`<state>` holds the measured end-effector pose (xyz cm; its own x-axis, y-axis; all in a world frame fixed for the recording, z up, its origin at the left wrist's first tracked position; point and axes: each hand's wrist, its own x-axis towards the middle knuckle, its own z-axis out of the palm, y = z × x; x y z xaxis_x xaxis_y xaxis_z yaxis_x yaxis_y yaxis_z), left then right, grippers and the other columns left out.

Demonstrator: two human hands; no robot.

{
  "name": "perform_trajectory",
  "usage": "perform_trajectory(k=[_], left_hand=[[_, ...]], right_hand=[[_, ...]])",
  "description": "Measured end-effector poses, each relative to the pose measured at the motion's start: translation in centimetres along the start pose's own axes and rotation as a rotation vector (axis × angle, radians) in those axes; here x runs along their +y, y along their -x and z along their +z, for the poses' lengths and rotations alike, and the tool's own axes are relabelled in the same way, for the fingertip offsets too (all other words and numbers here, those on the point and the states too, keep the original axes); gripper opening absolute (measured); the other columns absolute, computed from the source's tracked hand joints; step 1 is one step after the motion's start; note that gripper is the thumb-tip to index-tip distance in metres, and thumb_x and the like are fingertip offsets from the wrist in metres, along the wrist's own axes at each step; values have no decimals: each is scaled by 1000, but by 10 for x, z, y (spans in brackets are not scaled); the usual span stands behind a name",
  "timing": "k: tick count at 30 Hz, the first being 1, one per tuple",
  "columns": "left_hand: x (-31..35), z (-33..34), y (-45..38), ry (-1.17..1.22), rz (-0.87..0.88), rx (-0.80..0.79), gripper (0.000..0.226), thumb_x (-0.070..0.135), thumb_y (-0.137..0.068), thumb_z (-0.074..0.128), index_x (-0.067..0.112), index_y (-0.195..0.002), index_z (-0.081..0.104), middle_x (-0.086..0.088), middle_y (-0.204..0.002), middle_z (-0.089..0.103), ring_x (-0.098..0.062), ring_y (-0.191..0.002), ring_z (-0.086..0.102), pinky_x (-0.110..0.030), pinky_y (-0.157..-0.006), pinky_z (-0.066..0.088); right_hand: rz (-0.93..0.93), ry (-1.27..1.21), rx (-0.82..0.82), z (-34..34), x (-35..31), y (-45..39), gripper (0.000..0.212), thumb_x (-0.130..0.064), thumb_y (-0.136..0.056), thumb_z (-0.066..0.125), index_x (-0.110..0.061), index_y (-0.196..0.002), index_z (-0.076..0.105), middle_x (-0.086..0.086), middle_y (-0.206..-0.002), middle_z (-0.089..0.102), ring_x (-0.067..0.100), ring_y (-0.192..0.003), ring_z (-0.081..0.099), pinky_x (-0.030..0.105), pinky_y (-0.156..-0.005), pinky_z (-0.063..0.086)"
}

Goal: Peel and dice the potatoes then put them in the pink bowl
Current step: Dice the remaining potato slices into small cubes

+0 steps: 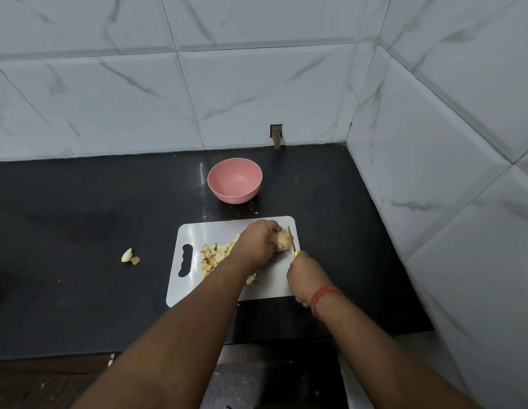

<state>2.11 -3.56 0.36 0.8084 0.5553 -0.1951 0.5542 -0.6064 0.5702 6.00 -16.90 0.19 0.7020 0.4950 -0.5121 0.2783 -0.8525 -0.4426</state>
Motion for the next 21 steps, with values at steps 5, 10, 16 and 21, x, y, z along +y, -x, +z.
perform_trajectory(k=[5,10,16,21], left_hand=[[-2,2,-1,-40,39,14,43,11,-87,71,16,-129,63,-6,-128,59,-25,-113,56,-32,-96,48],[-3,3,-1,-52,58,20,42,11,-88,70,15,-130,63,-5,-127,58,-24,-112,55,-29,-95,47],[-4,5,0,-70,71,23,42,12,-89,68,15,-130,60,-6,-127,56,-25,-114,54,-32,-96,47],[-7,6,-1,-76,46,19,45,12,-89,67,17,-133,58,-5,-128,54,-25,-114,53,-33,-96,47]], right_hand=[[-31,90,-86,-12,-9,-3,11,-1,-95,40,-8,-103,37,5,-66,43,17,-50,43,25,-34,32],[-48,75,-168,-25,-13,-11,21,11,-88,38,-8,-80,40,15,-62,53,25,-48,52,26,-44,42],[-62,144,-180,-21,-9,-9,22,12,-89,45,-9,-93,43,8,-63,47,17,-46,45,20,-33,33],[-99,105,-120,0,13,-7,18,-10,-97,43,-10,-110,55,-4,-70,35,7,-57,31,12,-44,30]])
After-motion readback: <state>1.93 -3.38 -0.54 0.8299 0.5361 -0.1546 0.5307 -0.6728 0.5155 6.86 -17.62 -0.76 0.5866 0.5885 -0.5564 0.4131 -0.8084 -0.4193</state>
